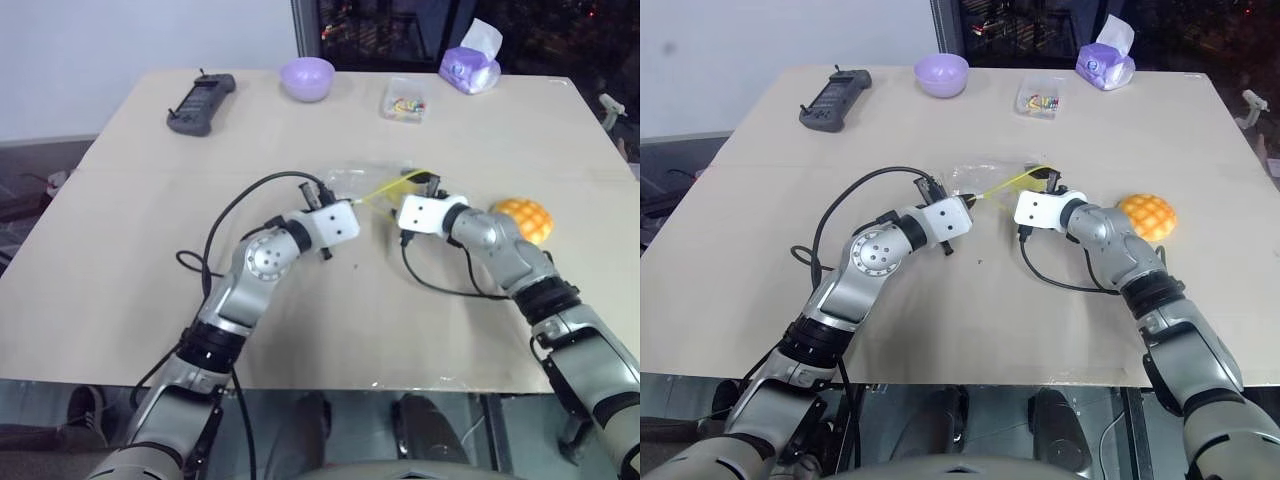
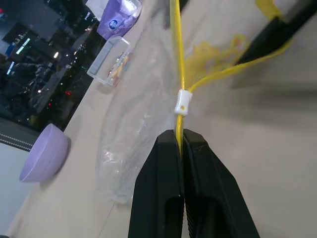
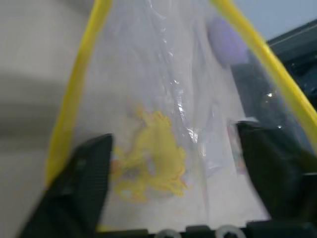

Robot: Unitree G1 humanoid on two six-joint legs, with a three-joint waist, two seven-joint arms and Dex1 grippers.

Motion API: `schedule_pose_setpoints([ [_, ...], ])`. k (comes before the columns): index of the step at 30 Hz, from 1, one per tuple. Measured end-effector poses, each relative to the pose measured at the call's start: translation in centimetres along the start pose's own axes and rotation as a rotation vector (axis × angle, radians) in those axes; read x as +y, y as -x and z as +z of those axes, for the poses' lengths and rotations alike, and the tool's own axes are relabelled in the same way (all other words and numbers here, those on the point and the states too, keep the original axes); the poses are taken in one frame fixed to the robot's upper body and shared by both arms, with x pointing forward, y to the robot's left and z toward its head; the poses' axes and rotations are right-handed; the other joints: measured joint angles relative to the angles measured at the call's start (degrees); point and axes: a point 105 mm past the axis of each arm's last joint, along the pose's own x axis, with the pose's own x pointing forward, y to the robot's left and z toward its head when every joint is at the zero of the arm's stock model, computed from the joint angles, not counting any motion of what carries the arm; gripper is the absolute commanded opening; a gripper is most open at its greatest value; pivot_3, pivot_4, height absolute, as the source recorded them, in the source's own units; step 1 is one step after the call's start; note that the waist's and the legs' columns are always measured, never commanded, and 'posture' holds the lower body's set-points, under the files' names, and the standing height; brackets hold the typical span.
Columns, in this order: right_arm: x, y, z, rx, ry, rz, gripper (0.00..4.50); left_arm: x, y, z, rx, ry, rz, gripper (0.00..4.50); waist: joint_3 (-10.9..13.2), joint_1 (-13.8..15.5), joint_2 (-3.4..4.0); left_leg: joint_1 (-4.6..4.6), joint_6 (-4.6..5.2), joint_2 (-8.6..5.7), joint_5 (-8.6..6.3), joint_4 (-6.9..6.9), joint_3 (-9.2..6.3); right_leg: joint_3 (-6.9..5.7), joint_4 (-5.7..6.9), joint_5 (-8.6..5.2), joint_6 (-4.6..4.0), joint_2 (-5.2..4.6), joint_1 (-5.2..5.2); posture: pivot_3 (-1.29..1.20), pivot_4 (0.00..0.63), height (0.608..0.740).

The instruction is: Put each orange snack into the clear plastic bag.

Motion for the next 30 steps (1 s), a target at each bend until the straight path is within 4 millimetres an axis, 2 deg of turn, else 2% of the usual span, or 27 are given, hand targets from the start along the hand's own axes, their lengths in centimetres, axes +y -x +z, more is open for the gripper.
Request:
schedule_pose_setpoints([
  [8, 0.2, 0.2, -0.2, 0.004, -0.022, 0.028, 4.46, 0.0, 0.0, 0.0, 0.001, -0.001, -0.004, 0.00, 0.00, 0.03, 0.00, 0.00, 0.00, 0.00, 0.00, 0.00, 0.00, 0.00, 0.00, 0.00, 0.00, 0.00, 0.00, 0.00, 0.150, 0.740],
  [11, 0.2, 3.2, 0.3, -0.065, -0.273, 0.133, 4.46, 0.2, 0.1, -0.1, 0.004, -0.008, -0.002, 0.00, 0.00, 0.38, 0.00, -0.06, 0.04, -0.04, -0.03, 0.00, -0.07, -0.07, -0.05, 0.00, 0.00, -0.05, 0.04, 0.00, 0.150, 0.740],
  [14, -1.5, 7.0, -0.5, -0.085, -0.428, 0.168, 4.46, 0.2, 0.2, -0.3, 0.015, -0.010, -0.002, 0.00, 0.01, 0.71, 0.01, -0.09, 0.24, -0.08, -0.14, 0.06, -0.07, -0.08, -0.08, 0.00, 0.00, -0.11, 0.08, 0.00, 0.150, 0.740],
  [17, -4.7, 10.9, -2.5, -0.046, -0.558, 0.065, 4.46, 0.2, 0.2, -0.3, 0.016, -0.008, -0.002, 0.00, 0.01, 0.71, 0.01, -0.02, 0.25, -0.05, -0.15, 0.06, -0.10, -0.11, -0.03, 0.00, 0.00, -0.08, 0.12, 0.00, 0.150, 0.740],
  [20, -5.5, 13.1, -5.1, 0.058, -0.629, -0.013, 4.46, 0.1, 0.1, -0.3, 0.013, -0.005, -0.002, 0.00, 0.00, 0.31, 0.01, 0.04, 0.25, 0.00, -0.15, 0.05, -0.06, -0.06, 0.00, 0.00, 0.00, -0.02, 0.12, 0.00, 0.150, 0.740],
  [23, -4.2, 14.7, -8.4, 0.191, -0.757, -0.069, 4.46, -0.1, 0.0, 0.0, 0.004, 0.001, -0.004, 0.00, 0.00, 0.31, 0.01, 0.02, 0.25, -0.02, -0.14, 0.05, -0.03, -0.05, 0.00, 0.00, 0.00, -0.04, 0.12, 0.00, 0.150, 0.740],
  [26, -1.8, 16.7, -12.2, 0.361, -0.941, -0.133, 4.46, -0.1, 0.0, -0.2, 0.008, 0.000, -0.006, 0.00, 0.00, 0.44, 0.01, 0.02, 0.25, -0.05, -0.14, 0.06, 0.02, 0.00, -0.01, 0.00, 0.00, -0.08, 0.12, 0.00, 0.150, 0.740],
  [28, 0.1, 17.5, -14.2, 0.459, -1.024, -0.154, 4.46, -0.1, 0.0, -0.2, 0.005, 0.000, -0.008, 0.00, 0.00, 0.36, 0.01, 0.04, 0.25, -0.04, -0.14, 0.06, 0.04, 0.02, 0.00, 0.00, 0.00, -0.07, 0.11, 0.00, 0.150, 0.740],
  [30, 0.9, 17.3, -15.0, 0.480, -1.115, -0.195, 4.46, -0.1, 0.0, -0.2, 0.007, 0.001, -0.009, 0.00, -0.03, 0.10, 0.03, 0.09, 0.25, -0.02, -0.14, 0.06, 0.06, 0.05, 0.01, 0.00, 0.00, -0.04, 0.13, 0.00, 0.150, 0.740],
])
